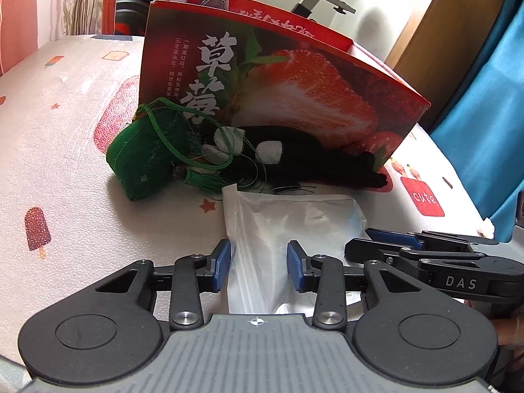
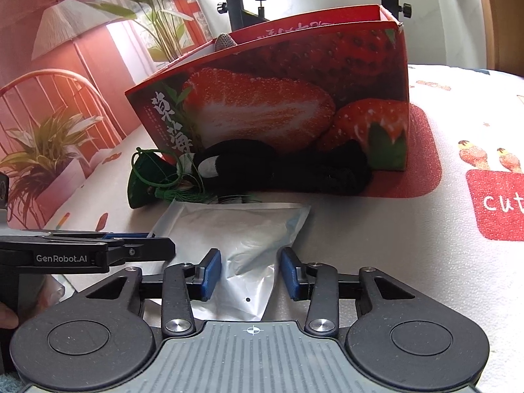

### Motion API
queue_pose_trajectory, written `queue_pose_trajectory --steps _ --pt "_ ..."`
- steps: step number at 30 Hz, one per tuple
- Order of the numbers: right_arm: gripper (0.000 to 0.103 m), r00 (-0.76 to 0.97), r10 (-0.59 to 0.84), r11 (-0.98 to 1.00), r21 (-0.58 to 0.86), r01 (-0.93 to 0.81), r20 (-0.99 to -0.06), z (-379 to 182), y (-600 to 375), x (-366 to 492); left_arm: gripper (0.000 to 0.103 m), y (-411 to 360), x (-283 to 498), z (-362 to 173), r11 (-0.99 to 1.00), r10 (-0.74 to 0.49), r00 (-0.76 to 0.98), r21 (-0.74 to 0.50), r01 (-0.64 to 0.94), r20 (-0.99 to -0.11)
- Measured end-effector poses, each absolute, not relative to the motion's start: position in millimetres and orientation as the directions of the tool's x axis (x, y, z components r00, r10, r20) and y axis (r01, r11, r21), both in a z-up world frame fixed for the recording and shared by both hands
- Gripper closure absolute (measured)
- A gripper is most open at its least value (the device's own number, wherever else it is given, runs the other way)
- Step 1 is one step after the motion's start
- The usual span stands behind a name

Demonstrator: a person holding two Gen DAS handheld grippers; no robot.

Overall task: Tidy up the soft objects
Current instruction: 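Close both tools on the edge of the clear plastic bag, then lift the clear bag with both tools and lower it into the red box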

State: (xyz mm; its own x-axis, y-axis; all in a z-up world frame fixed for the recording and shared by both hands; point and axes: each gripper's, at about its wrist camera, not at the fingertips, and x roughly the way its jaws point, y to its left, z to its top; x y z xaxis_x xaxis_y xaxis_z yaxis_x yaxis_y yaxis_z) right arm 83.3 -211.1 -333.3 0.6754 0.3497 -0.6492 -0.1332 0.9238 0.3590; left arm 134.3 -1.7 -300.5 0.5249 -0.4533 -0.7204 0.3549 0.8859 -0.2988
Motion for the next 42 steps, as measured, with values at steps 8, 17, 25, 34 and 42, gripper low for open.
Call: queue_pose_trajectory --steps 8,17,25,34,42 --pt "0.087 0.674 0.306 0.933 0.354 -0.070 -0.673 -334.8 -220.9 81.2 0.066 -1.3 131.3 -298.7 0.892 -0.440 0.534 -0.282 0.354 -0.721" --pt "0.101 0.685 0.280 0.940 0.336 -0.055 -0.673 -335.6 -223.6 79.8 0.101 8.3 128.6 -300.2 0.902 -0.427 0.562 -0.294 0.316 -0.708" --pt "0.101 0.736 0.299 0.941 0.315 -0.123 -0.608 -309.5 -217.3 67.9 0.102 14.3 118.3 -280.8 0.895 -0.444 0.612 -0.291 0.337 -0.654" --pt "0.101 0.811 0.296 0.943 0.292 -0.163 -0.505 -266.2 -219.5 53.9 0.102 15.6 98.3 -239.6 0.877 -0.479 0.703 -0.251 0.410 -0.526" --pt "0.101 0.852 0.296 0.946 0.256 -0.199 -0.432 -214.3 -223.2 76.1 0.101 7.5 119.9 -197.1 0.859 -0.510 0.736 -0.211 0.467 -0.445"
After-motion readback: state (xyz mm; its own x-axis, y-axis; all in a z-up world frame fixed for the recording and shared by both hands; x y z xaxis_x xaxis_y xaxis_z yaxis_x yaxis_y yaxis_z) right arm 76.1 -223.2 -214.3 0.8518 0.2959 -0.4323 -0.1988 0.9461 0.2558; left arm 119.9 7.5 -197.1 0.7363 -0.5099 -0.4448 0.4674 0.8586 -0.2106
